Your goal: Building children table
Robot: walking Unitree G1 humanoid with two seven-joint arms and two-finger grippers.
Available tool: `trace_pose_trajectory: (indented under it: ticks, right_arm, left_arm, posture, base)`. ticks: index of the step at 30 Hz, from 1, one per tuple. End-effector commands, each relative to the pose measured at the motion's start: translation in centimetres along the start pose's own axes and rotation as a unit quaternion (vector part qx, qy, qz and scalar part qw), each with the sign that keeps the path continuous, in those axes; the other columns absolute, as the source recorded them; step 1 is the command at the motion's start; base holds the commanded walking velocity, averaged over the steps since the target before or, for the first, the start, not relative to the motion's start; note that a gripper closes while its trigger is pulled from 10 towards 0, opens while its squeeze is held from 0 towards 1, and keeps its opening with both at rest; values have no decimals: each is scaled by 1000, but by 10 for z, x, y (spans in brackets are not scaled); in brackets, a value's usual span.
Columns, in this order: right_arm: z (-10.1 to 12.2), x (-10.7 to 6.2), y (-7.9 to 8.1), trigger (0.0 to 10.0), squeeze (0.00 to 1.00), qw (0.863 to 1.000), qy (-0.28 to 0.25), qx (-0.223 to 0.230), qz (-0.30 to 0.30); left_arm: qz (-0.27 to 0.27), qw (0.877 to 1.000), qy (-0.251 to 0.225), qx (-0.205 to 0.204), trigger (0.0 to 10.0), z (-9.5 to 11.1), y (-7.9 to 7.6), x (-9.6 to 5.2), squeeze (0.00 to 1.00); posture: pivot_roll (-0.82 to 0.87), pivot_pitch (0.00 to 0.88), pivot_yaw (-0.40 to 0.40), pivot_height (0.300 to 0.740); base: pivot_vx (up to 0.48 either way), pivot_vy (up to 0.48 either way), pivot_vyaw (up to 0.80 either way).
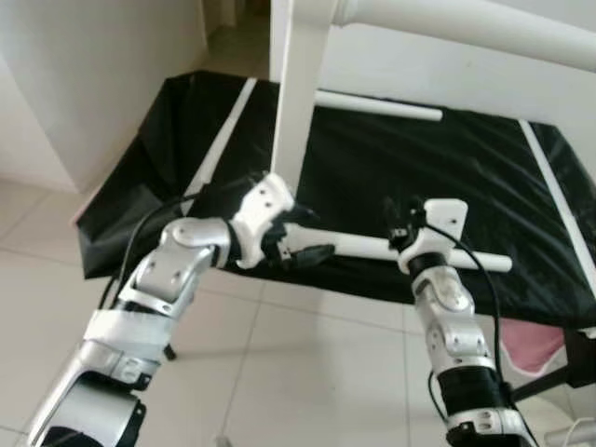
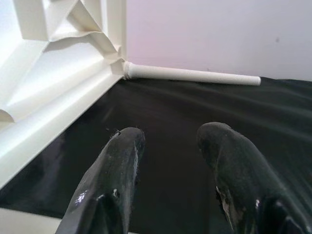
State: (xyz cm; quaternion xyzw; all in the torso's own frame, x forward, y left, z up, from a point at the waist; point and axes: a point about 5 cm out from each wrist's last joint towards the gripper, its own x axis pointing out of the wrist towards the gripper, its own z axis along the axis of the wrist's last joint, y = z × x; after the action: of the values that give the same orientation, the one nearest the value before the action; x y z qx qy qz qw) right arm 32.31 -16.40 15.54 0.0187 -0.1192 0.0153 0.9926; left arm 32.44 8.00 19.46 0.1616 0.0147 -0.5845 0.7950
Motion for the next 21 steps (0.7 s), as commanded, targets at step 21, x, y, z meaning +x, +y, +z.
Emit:
trace_pose_trajectory:
  ticks: [21]
  right_arm:
    - [0,0,-3,10000,0,1000,6,5,-12]
  left_arm:
    - [267,963,20,22,10000,-13,61,-28,0]
  posture:
    - [63,11,-51,740]
  base:
    - [0,0,0]
